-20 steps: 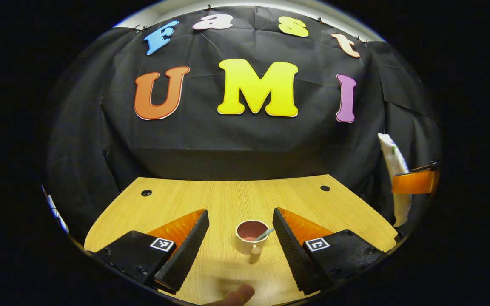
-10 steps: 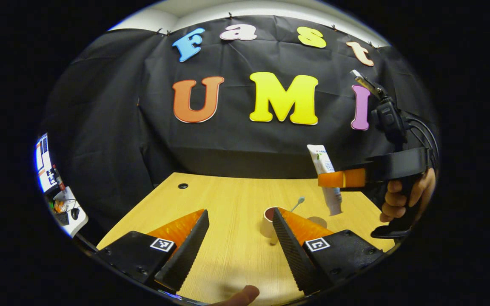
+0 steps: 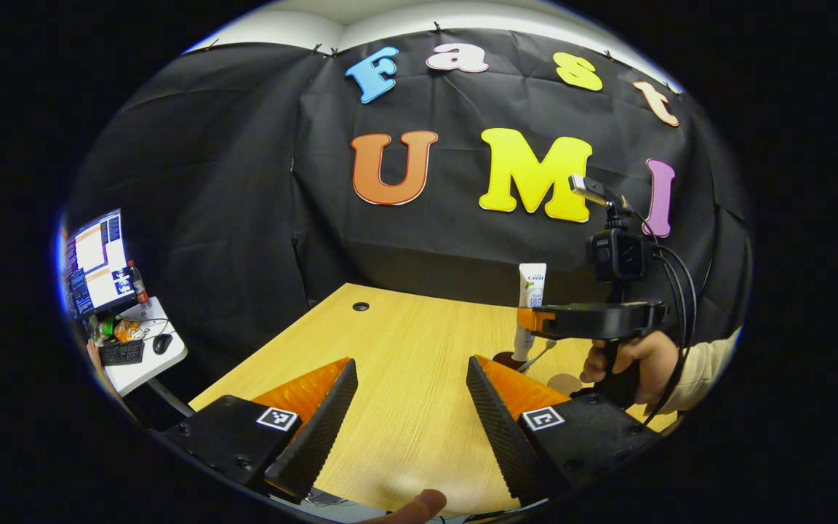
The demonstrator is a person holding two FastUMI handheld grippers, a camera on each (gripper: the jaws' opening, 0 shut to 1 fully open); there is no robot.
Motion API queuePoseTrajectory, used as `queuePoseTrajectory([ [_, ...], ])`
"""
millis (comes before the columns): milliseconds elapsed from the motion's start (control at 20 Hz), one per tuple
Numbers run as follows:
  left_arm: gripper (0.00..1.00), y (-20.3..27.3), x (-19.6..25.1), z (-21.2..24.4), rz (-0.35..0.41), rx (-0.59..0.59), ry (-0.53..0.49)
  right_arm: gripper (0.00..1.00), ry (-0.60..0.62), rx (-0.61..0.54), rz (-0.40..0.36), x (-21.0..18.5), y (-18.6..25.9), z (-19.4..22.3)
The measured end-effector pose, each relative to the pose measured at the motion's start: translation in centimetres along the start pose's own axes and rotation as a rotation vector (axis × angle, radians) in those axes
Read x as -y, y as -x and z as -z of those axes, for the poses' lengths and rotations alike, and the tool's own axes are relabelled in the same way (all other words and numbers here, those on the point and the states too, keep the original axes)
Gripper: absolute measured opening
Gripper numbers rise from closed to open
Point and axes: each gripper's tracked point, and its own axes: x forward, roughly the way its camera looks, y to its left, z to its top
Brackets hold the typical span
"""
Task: Put the toothbrush and toothpaste on the desktop into the cup, then pick up the cup and place it on the coaster on the desktop.
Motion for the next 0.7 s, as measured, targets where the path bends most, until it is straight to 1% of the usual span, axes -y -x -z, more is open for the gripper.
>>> queuePoseTrajectory([
  [250,0.96,0.0,-0.2,0.2,-0.016,-0.007,0.020,0.28,0.004,-0.030,0.016,0.5,-1.6,1.4],
  [350,0.96,-0.1,-0.2,0.5,-0.007,-0.020,0.026,0.31,0.003,-0.019,0.003,0.3,-1.5,1.1],
  [400,0.96,-0.2,-0.1,0.5,0.000,-0.024,0.027,0.39,0.000,-0.005,0.004,0.4,-1.1,0.8],
  [450,0.96,-0.4,0.0,0.6,0.007,-0.028,0.025,0.40,-0.001,0.003,0.010,0.6,-0.6,0.6],
  [500,0.96,-0.8,0.2,0.6,0.013,-0.034,0.023,0.42,-0.008,0.002,0.000,0.5,-0.1,0.6],
  [550,0.96,-1.7,0.8,0.6,0.025,-0.041,0.021,0.50,-0.010,-0.001,-0.006,0.4,0.5,0.8],
  [600,0.96,-2.4,1.3,0.6,0.039,-0.050,0.017,0.60,-0.002,0.002,0.002,0.7,1.3,0.8],
  [650,0.96,-2.8,1.7,0.9,0.055,-0.059,0.010,0.62,0.007,0.010,-0.007,0.8,2.0,0.5],
  [700,0.96,-3.3,2.3,0.9,0.078,-0.071,0.003,0.73,0.017,0.021,-0.008,1.0,2.8,0.3],
])
